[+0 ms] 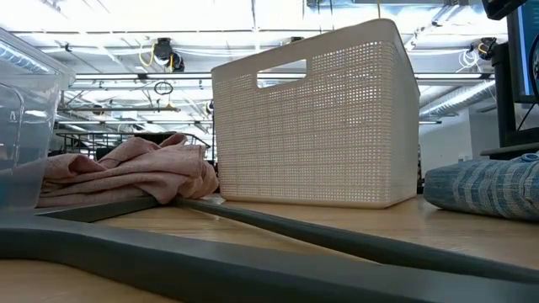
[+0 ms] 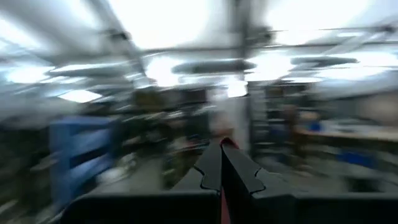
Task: Pick & Place Cloths
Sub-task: Put the red underwear into the wire basket
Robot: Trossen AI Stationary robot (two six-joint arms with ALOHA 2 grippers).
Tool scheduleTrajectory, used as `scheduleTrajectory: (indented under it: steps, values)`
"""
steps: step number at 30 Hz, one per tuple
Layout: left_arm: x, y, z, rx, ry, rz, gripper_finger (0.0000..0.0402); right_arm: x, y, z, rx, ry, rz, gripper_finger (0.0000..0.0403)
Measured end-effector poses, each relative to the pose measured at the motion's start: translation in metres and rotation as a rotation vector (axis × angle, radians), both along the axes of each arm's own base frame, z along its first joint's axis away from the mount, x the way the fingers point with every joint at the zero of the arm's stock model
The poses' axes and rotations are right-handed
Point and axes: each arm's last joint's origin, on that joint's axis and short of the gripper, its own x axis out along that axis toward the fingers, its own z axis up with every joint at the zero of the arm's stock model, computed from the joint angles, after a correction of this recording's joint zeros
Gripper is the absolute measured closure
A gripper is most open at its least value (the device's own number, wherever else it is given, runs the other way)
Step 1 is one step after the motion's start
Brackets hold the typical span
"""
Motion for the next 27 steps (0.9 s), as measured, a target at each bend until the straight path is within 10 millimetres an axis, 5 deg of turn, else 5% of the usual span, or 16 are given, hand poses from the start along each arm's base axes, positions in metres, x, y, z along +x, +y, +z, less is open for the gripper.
scheduleTrajectory:
  steps: [15,27]
  values:
    - [-0.01,0.05,0.007,-0.319,0.212,1.056,0.0402,0.0,0.0,0.0,0.006,0.002,0.002,0.0403]
    - [-0.009,0.114,0.008,-0.339,0.35,1.524,0.0402,0.0,0.0,0.0,0.003,0.001,0.005,0.0403]
